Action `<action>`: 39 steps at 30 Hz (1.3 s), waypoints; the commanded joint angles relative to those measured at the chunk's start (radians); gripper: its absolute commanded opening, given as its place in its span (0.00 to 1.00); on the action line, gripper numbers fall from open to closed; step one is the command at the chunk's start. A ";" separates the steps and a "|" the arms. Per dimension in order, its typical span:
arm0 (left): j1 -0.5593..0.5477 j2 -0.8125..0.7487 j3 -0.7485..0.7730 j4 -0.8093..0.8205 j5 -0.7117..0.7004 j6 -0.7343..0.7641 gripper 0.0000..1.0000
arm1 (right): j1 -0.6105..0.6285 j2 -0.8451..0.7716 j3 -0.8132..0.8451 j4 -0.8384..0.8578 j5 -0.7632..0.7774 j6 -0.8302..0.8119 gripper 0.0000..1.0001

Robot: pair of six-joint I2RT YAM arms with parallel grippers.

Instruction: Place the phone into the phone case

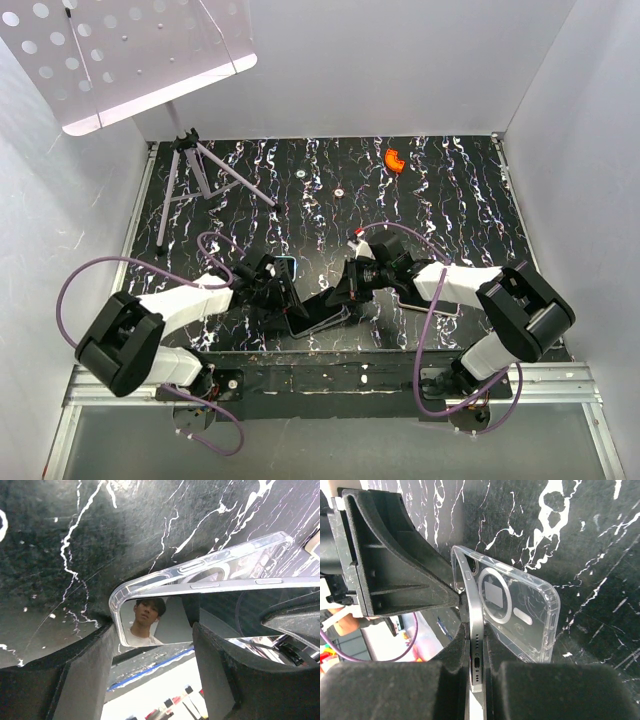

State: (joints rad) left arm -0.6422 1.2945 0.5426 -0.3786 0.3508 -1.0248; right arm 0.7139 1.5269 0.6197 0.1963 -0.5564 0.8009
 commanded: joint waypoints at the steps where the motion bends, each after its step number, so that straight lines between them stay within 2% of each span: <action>1: 0.003 0.110 0.063 0.170 0.074 -0.027 0.59 | -0.001 0.023 -0.021 -0.195 0.398 -0.086 0.01; 6: 0.004 0.192 0.138 0.237 0.090 -0.018 0.58 | -0.008 -0.010 0.006 -0.285 0.473 -0.130 0.01; 15: 0.004 0.288 0.281 0.207 0.108 0.078 0.61 | -0.018 0.042 0.025 -0.294 0.464 -0.196 0.01; 19: 0.004 0.241 0.296 0.103 0.053 0.126 0.62 | -0.019 0.055 0.029 -0.294 0.466 -0.204 0.01; 24: 0.004 0.141 0.322 -0.072 -0.090 0.198 0.59 | -0.019 0.064 0.035 -0.298 0.460 -0.198 0.01; 28: -0.017 0.101 0.338 -0.115 -0.111 0.207 0.50 | -0.021 0.065 0.035 -0.307 0.457 -0.189 0.01; 32: -0.065 0.143 0.365 -0.111 -0.108 0.195 0.37 | -0.021 0.070 0.037 -0.311 0.461 -0.181 0.01; 36: -0.100 0.201 0.381 -0.086 -0.102 0.175 0.12 | -0.022 0.090 0.044 -0.317 0.451 -0.181 0.01; 39: -0.106 0.223 0.373 -0.074 -0.101 0.163 0.03 | -0.022 0.108 0.057 -0.333 0.437 -0.180 0.01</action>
State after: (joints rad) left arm -0.7399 1.4960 0.9043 -0.4679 0.2626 -0.8474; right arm 0.6838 1.5372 0.7139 0.0784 -0.4477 0.7311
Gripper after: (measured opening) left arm 0.064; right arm 0.103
